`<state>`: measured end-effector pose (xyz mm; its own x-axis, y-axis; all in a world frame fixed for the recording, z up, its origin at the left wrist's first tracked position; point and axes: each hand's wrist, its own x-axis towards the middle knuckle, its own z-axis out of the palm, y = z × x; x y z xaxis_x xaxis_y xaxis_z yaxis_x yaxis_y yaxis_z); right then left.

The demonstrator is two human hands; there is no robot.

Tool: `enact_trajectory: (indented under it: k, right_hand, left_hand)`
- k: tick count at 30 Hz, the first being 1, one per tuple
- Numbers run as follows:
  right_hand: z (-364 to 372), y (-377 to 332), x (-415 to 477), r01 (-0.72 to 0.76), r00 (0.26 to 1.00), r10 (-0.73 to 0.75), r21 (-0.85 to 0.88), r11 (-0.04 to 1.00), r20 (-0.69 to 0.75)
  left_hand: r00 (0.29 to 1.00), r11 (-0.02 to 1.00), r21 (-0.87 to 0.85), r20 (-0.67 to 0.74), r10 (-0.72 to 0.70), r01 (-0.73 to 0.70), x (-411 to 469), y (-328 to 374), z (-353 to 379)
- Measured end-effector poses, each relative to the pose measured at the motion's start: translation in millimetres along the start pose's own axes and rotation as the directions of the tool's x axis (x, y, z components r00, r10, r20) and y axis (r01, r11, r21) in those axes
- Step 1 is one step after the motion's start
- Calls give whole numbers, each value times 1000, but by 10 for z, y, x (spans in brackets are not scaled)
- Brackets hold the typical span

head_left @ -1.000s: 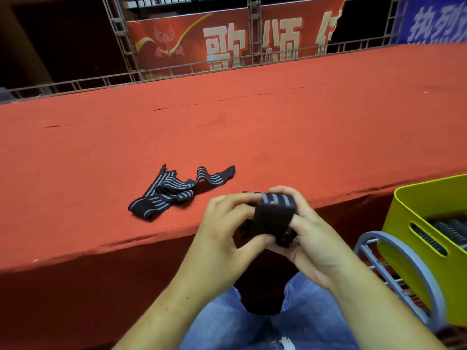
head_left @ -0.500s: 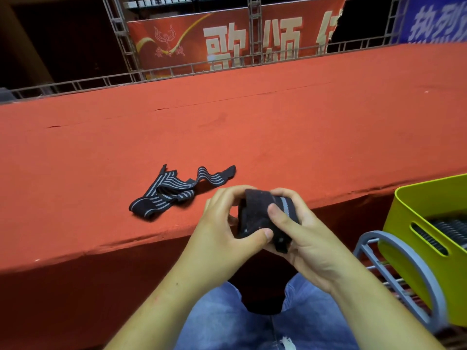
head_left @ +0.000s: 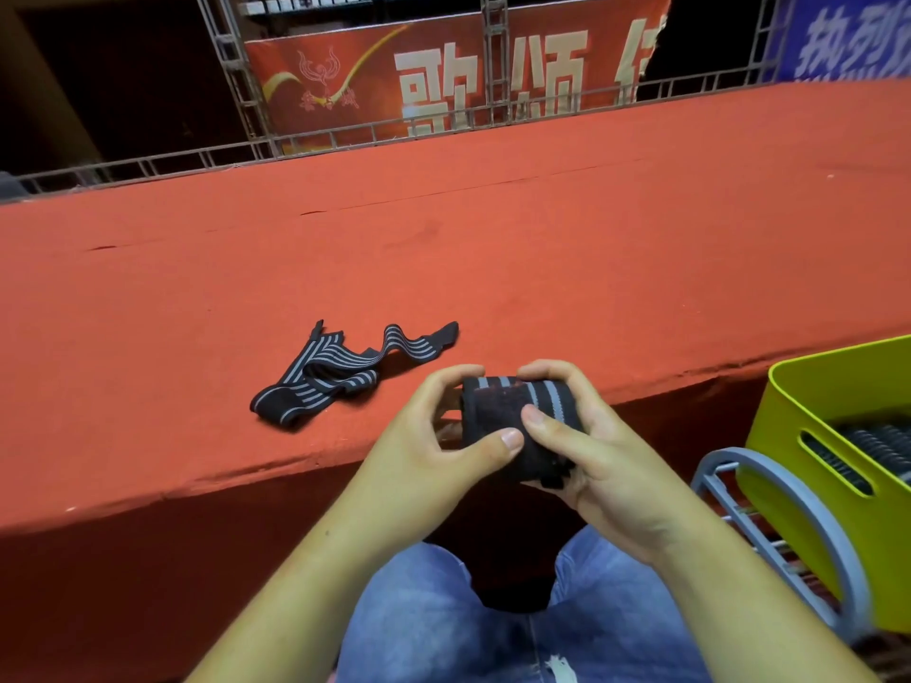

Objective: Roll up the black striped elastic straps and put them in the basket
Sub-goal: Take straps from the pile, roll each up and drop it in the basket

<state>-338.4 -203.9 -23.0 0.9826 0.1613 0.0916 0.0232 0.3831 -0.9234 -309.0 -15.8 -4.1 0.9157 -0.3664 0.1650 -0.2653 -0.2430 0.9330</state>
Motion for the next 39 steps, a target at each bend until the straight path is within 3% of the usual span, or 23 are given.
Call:
enact_trajectory:
  k: [10,15,20,28,34,39]
  right_hand:
    - [-147,-180,15,52,999,-54,-221,974,-3]
    - [-362,-334,43,116,984,-151,-314,942,-90]
    - [-713,-549,23,160,963,-232,-406,900,-136]
    - [-1347,-1082,-103,54,984,-146,-597,801,-106]
    - [-1851,-1512,-262,-35,984,-129,-844,536,-123]
    - [-2232,-1797,-415,-189,979,-47,-971,148,-198]
  left_hand:
    - [998,998,-30,38,49,-48,131,180,57]
    - [994,995,-46,62,90,-88,327,301,215]
    - [979,995,-100,202,30,-10,588,416,509]
    - [937,974,21,278,211,-225,1030,498,972]
    - [887,953,69,390,247,-296,1369,656,1489]
    - [803,924,96,533,266,-369,1670,715,2004]
